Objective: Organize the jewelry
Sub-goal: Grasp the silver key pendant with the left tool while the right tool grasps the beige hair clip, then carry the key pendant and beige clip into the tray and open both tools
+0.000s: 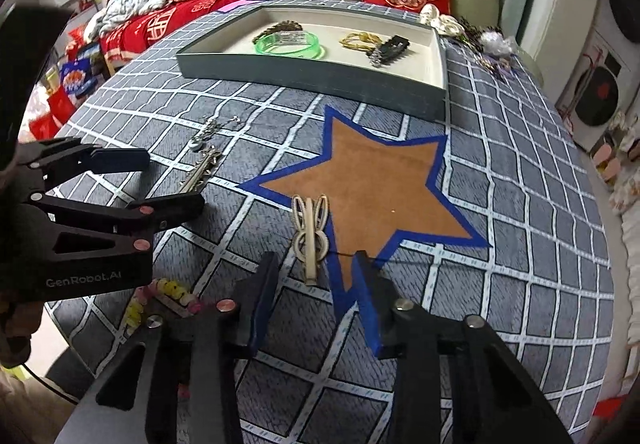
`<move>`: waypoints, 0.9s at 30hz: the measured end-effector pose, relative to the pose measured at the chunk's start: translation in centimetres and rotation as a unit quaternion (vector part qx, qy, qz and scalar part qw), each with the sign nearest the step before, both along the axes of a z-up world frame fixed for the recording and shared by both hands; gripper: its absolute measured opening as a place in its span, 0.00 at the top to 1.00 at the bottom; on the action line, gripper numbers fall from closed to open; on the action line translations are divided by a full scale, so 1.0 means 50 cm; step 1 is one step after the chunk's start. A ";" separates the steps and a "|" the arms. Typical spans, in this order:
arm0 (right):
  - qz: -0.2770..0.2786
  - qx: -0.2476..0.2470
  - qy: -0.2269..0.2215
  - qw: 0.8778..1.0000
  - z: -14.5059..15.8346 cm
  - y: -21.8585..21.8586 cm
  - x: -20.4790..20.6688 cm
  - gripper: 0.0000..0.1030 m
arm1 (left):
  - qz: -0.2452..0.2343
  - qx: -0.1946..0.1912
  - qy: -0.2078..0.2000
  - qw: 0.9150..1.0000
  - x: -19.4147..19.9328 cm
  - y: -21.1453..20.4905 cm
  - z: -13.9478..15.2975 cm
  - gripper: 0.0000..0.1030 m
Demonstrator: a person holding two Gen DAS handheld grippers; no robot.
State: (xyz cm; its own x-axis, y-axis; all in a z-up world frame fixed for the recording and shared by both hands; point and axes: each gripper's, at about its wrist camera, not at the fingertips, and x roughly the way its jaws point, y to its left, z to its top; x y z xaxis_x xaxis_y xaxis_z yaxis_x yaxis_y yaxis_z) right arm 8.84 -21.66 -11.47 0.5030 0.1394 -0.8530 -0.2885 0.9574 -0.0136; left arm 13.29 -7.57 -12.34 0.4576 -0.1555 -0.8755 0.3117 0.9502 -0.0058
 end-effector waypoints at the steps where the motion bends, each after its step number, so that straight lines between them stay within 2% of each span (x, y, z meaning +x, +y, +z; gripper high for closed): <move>1: 0.001 0.000 0.001 1.000 0.001 0.002 0.001 0.68 | -0.004 -0.001 0.001 1.000 -0.001 -0.003 0.001 0.37; 4: 0.005 -0.003 0.003 1.000 0.001 0.008 0.001 0.74 | -0.014 0.000 0.000 1.000 -0.005 -0.010 0.003 0.45; 9: 0.002 -0.003 0.007 1.000 0.001 0.011 0.002 0.79 | -0.017 -0.003 0.002 1.000 -0.007 -0.012 0.005 0.48; 10: 0.001 -0.003 0.008 1.000 0.002 0.011 0.002 0.82 | -0.018 -0.004 0.002 1.000 -0.008 -0.011 0.005 0.56; 13: -0.003 0.000 0.009 1.000 0.002 0.010 0.003 0.89 | -0.025 -0.006 0.004 1.000 -0.011 -0.014 0.007 0.63; 14: -0.004 0.000 0.010 1.000 0.002 0.011 0.003 0.91 | -0.027 -0.007 0.003 1.000 -0.010 -0.012 0.007 0.69; 15: -0.005 0.000 0.010 1.000 0.002 0.010 0.003 0.91 | -0.031 -0.007 0.003 0.999 -0.012 -0.012 0.008 0.81; 22: -0.027 0.016 0.005 0.999 0.006 -0.003 -0.003 0.91 | -0.033 -0.025 0.001 0.999 -0.020 0.000 0.012 0.82; 27: -0.047 0.046 0.002 0.998 0.023 -0.023 -0.008 0.91 | -0.028 -0.034 -0.006 0.999 -0.027 0.013 0.023 0.82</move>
